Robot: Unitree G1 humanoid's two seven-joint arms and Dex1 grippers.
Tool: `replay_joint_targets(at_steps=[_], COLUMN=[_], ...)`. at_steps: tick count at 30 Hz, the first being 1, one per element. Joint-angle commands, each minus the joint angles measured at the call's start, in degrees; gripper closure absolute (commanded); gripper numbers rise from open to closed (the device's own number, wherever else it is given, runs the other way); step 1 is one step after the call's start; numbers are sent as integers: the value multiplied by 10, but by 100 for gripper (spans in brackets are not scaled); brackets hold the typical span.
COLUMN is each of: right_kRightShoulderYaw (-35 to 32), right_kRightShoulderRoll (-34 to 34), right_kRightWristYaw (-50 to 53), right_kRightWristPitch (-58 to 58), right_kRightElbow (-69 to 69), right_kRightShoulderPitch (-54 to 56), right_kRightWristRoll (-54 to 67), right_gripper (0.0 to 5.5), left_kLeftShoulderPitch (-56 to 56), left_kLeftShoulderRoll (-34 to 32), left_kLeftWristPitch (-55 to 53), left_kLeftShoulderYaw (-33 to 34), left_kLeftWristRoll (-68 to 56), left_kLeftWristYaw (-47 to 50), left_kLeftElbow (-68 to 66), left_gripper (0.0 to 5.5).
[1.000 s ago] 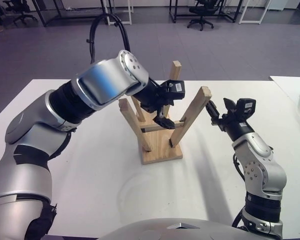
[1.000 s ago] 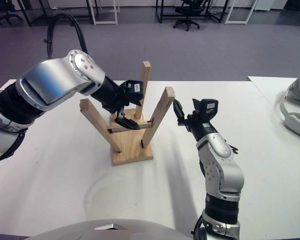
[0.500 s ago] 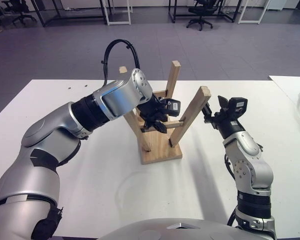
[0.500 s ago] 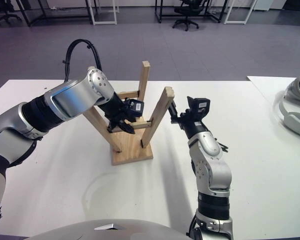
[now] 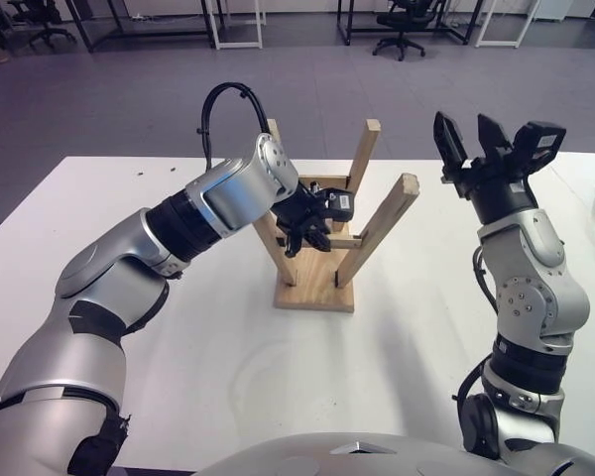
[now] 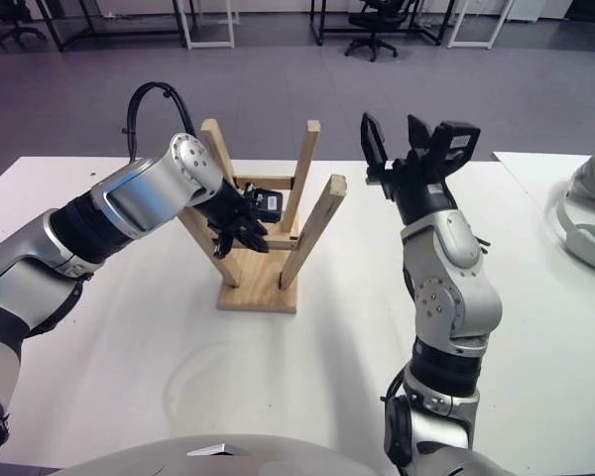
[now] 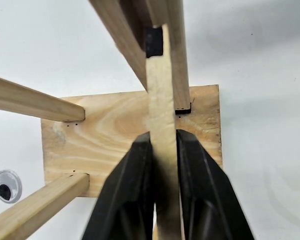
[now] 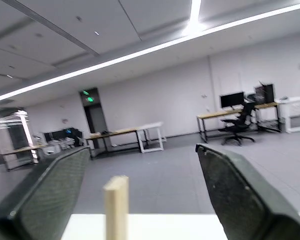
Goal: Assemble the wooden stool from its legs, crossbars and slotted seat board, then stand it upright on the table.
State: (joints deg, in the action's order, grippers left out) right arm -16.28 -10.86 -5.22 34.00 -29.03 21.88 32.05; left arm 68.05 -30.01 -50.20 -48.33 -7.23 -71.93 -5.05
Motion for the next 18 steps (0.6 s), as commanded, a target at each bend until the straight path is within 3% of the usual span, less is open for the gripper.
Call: replay_joint_targets(at_steps=[1, 7, 14, 18], right_kRightShoulderYaw=[10, -5, -63, -64], right_kRightShoulderRoll=[10, -3, 42, 37], right_kRightWristYaw=[61, 110, 142, 166], right_kRightWristPitch=[99, 251, 296, 316], right_kRightElbow=[-43, -5, 7, 32], right_kRightShoulderPitch=[25, 5, 15, -20], right_kRightWristRoll=[55, 90, 220, 227], right_gripper=[154, 154, 154, 154], left_kLeftShoulderPitch=[-7, -19, -18, -16], left_kLeftShoulderRoll=[22, 25, 42, 46], left_kLeftWristPitch=[-8, -9, 6, 20], left_kLeftShoulderYaw=[28, 31, 32, 32], left_kLeftWristRoll=[8, 20, 43, 56], left_kLeftWristYaw=[13, 7, 15, 17], left_kLeftElbow=[-15, -8, -23, -37], left_gripper=[504, 505, 505, 505])
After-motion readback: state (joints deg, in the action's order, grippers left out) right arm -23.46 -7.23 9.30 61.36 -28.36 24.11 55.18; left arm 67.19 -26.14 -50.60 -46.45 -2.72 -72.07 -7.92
